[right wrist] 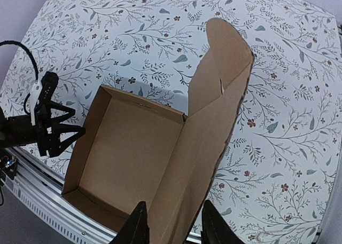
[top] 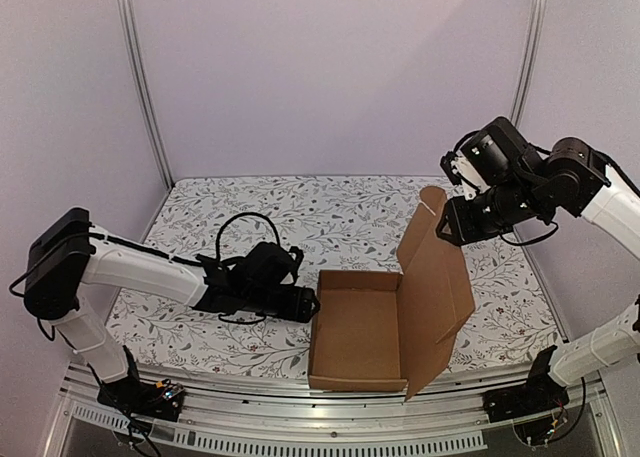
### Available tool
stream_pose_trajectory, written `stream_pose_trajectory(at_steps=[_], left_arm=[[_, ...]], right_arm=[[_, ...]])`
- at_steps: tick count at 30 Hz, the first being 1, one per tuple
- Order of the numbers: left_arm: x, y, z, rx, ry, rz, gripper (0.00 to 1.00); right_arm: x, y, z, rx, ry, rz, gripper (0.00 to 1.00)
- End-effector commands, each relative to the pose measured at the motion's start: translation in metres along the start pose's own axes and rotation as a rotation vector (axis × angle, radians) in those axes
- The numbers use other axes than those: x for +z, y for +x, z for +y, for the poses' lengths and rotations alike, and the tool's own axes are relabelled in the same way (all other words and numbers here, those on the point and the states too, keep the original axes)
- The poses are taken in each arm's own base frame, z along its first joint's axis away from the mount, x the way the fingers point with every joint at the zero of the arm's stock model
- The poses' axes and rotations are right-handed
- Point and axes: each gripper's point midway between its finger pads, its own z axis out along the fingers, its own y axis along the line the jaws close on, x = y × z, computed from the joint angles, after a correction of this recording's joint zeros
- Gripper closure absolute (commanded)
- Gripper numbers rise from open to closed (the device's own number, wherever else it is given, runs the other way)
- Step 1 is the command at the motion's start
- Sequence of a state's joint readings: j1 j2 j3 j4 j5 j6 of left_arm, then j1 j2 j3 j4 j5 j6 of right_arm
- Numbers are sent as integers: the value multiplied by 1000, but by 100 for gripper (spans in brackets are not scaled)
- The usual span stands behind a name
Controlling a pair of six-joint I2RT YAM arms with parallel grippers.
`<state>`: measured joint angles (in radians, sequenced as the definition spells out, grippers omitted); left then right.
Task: Fold the paper box
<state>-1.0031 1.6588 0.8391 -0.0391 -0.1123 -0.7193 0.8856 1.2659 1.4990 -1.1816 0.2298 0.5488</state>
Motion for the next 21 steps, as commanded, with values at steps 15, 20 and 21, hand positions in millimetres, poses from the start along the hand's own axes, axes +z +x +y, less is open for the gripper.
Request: stream_pose_trajectory(at_steps=[15,20,21], left_arm=[[-82,-41,41,-28,-140,-221,25],[-115,-46,62,-31,-214,-283,24],[-120,-46,66,-32,-227,-293,24]], right_arm=[[1,-69,17,-358,145,-48,100],[19,-95,38,-625,170,-97,100],[22,-97,45,-701,163,-105,100]])
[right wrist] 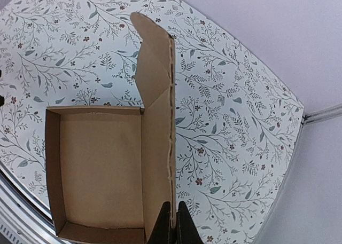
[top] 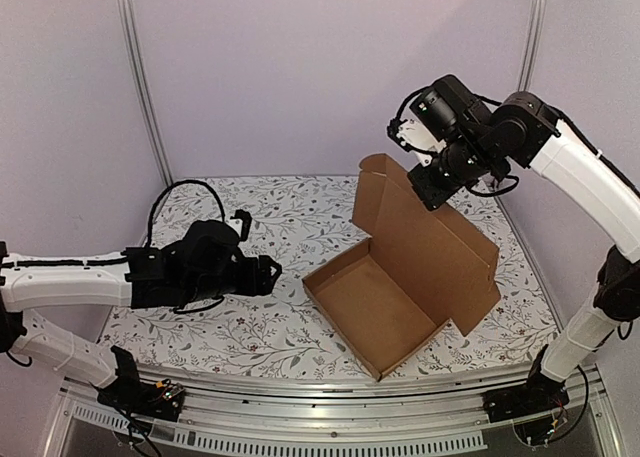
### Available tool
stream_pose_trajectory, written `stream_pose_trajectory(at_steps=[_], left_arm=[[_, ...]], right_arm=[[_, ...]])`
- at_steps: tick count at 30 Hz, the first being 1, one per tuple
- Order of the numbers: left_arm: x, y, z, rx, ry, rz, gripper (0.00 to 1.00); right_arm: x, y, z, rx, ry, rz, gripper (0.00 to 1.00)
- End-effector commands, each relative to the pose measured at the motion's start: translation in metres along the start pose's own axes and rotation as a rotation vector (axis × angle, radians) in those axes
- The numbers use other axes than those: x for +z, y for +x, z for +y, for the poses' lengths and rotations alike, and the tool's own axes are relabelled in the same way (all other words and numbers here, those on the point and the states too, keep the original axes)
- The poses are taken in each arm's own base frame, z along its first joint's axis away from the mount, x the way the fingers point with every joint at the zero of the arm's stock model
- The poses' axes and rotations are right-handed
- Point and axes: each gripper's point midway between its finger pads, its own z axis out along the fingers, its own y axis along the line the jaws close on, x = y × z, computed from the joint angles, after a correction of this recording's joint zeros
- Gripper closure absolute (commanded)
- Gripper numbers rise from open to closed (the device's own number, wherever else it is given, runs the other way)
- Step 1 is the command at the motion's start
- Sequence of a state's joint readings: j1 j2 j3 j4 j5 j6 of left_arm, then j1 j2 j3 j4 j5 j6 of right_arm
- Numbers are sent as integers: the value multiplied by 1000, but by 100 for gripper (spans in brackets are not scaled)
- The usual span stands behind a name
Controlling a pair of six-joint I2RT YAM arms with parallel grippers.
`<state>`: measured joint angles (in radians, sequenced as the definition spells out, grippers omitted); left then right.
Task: Fold the paper box
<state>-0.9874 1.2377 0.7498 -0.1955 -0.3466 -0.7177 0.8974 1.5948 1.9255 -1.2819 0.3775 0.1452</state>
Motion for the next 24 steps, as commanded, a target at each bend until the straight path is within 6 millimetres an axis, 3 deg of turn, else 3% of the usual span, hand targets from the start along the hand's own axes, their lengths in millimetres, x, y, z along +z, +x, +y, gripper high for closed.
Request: stream_pose_trajectory(at_steps=[1,8,15,21,24], left_arm=[[-18,1,43,36,-150,-25,24],[-39,2,65,26,-183,-61,22],[-43,1,63,24,-133,-81,21],[-44,-13,42,73,-24,-94,20],[-44,-21,37,104,-4,-99,19]], right_arm=[[12,-31,16,-374,32,-79,100],[22,-49,55,-731,-109,-163,100],[45,-36,99,-998,-269,-158,100],[61,-36,108,-1045,-265,-149,99],[60,-39,106,-1039,-253,-157,84]])
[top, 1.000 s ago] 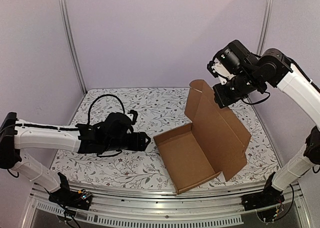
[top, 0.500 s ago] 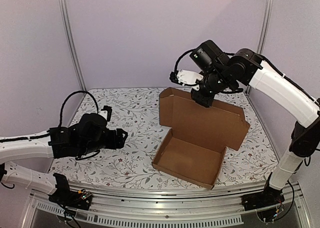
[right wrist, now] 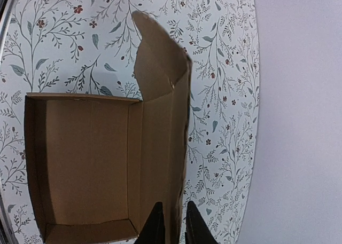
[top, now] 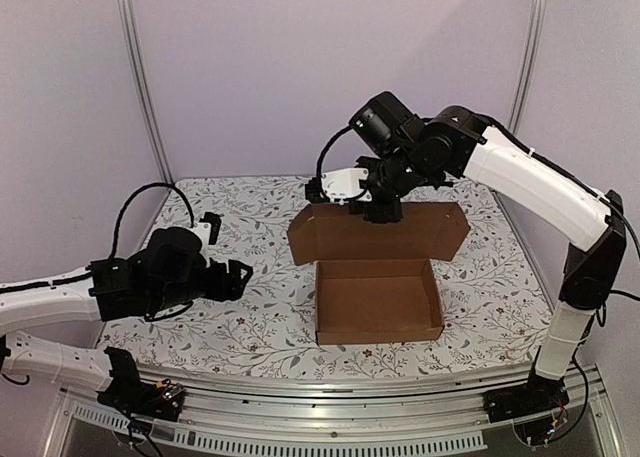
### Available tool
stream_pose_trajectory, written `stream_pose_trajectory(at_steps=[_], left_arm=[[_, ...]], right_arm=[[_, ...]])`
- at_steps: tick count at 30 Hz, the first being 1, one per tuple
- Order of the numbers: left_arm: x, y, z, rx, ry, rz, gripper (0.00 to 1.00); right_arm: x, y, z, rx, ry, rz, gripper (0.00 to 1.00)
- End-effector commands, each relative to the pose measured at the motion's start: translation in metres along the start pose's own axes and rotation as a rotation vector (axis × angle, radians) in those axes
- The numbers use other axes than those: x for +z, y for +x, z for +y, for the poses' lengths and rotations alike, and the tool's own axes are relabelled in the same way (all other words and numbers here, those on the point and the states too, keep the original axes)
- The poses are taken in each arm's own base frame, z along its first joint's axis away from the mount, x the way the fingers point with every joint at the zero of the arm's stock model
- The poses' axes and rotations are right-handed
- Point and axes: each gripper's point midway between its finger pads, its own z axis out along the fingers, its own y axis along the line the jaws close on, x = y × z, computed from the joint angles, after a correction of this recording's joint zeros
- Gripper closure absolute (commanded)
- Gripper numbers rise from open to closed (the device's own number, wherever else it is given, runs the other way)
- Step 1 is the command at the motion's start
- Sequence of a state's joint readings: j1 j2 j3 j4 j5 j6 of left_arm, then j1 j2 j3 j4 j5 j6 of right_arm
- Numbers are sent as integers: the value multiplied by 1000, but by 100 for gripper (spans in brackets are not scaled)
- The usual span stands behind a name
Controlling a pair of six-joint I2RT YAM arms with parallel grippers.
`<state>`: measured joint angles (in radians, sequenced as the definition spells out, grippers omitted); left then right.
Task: Fold the paper box
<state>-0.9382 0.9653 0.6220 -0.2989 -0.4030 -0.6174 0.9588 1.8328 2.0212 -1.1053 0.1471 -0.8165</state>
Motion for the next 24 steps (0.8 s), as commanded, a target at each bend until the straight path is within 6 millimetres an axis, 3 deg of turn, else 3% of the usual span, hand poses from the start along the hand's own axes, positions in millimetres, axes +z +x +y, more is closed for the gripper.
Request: stream_pose_trajectory(at_steps=[1,4,9,12,18,24], left_arm=[[0,-20,-12,55,64,-25,19],[0,-31,-19,77,94,-39,18],[0,-49,-37,107,168,-64,17],[1,-56,-52,142,218,-60,17],[11,-64,-78,210,303,-50,15],[30,-74,-88,294,293,-69,16]], right_arm=[[-1,-7,-2,-46,5,-24,78],[-8,-7,-6,-38,34,-34,60],[-37,-3,-14,2,97,-64,44],[-57,9,-16,61,153,-67,34],[-94,57,-6,231,295,-41,22],[-112,110,13,405,405,9,15]])
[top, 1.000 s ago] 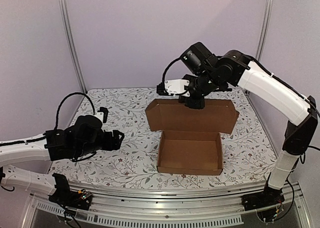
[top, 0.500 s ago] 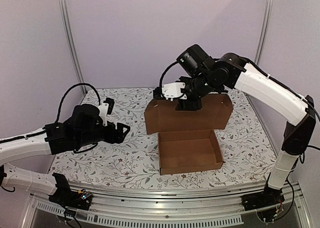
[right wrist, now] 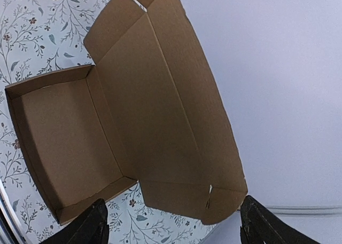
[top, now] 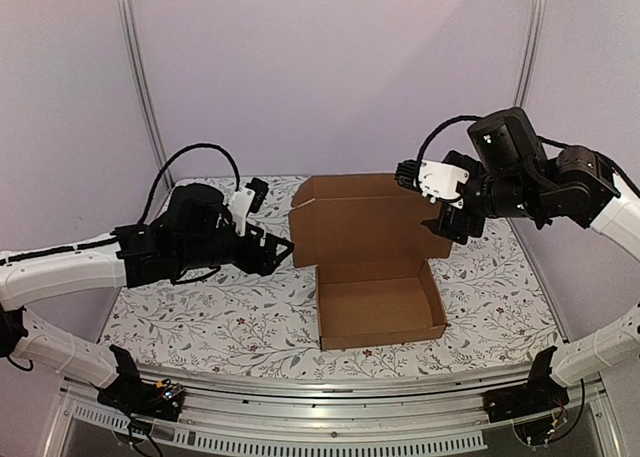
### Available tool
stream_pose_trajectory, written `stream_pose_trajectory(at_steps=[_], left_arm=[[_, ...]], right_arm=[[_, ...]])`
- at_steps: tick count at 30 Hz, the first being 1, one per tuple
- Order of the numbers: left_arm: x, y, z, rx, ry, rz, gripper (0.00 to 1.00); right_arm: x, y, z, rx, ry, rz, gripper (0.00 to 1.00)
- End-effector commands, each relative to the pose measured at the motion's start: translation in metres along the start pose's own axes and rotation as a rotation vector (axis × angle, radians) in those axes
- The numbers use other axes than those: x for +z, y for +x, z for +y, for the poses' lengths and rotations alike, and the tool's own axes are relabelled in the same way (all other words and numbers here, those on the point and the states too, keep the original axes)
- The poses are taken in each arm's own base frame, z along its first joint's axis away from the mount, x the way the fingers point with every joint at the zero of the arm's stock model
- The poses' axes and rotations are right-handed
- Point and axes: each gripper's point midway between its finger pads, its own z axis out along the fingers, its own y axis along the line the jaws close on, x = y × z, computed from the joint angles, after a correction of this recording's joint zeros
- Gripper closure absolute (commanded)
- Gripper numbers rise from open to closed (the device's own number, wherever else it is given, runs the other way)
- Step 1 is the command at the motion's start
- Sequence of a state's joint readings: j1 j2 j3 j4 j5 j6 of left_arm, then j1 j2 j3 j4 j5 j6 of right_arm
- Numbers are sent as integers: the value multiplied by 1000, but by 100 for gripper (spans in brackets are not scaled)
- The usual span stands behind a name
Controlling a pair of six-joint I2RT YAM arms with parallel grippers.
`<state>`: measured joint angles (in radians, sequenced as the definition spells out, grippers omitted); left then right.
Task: Fold the paper box
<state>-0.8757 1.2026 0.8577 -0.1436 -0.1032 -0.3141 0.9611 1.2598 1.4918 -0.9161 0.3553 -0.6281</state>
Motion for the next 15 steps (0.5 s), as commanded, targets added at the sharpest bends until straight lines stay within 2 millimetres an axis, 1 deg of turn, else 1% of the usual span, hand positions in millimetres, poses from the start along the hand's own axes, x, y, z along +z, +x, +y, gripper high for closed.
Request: stream_pose_trajectory(at_steps=[1,4,5,7,9,12,15], left_arm=[[13,-18,3,75,-6,-32,16],[24,-21,12,86,-36,-34,16],[27,-23,13,88,-35,-40,15],[34,-25,15,99,-25,-46,16],[39,-23,14,111,3,-38,16],[43,-31,11,124,51,-70,17],[43,-36,11,137,87,-100,21]], right_arm=[[-10,39,-11,204,136,60,14],[-8,66,-8,296,159,94,13],[-10,75,-8,335,170,94,13],[-6,91,-8,386,187,113,12],[-2,103,-8,429,205,123,12],[5,120,-5,474,215,128,10],[12,129,-6,540,205,113,9]])
